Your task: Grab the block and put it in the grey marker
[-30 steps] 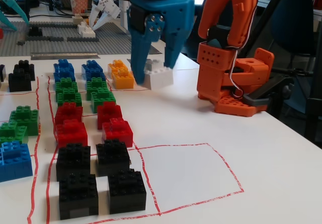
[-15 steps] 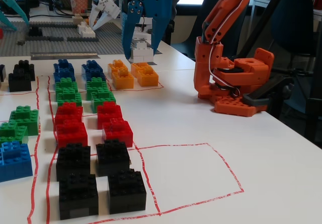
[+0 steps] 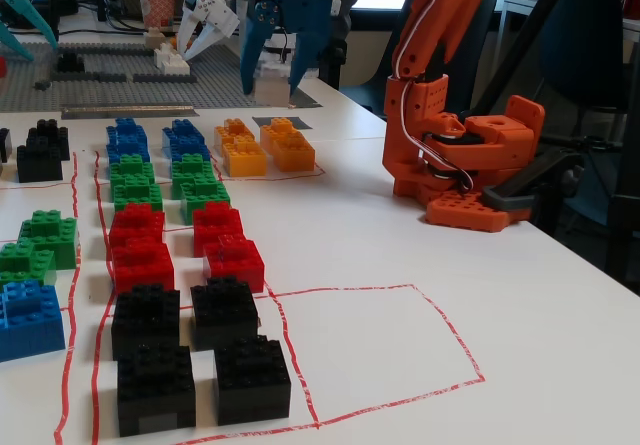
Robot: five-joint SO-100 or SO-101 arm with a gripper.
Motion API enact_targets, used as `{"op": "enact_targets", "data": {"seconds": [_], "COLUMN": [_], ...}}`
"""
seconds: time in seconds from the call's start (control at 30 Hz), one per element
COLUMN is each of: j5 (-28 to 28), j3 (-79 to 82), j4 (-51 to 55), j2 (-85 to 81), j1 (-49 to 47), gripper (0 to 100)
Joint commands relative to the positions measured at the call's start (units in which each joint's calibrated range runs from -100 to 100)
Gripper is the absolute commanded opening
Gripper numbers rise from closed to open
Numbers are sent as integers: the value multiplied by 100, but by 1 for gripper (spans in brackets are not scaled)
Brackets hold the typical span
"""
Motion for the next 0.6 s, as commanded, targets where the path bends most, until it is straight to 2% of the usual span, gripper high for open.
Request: {"op": "enact_targets", "data": {"seconds": [0.0,0.33,0.57], "j5": [293,855,962], "j3": [-1037,-2544,-3488], "j4": [-290,-911,-976], "j2": [125,1826,2811], "j1": [583,1889,2280], "gripper": [0,0,0]}}
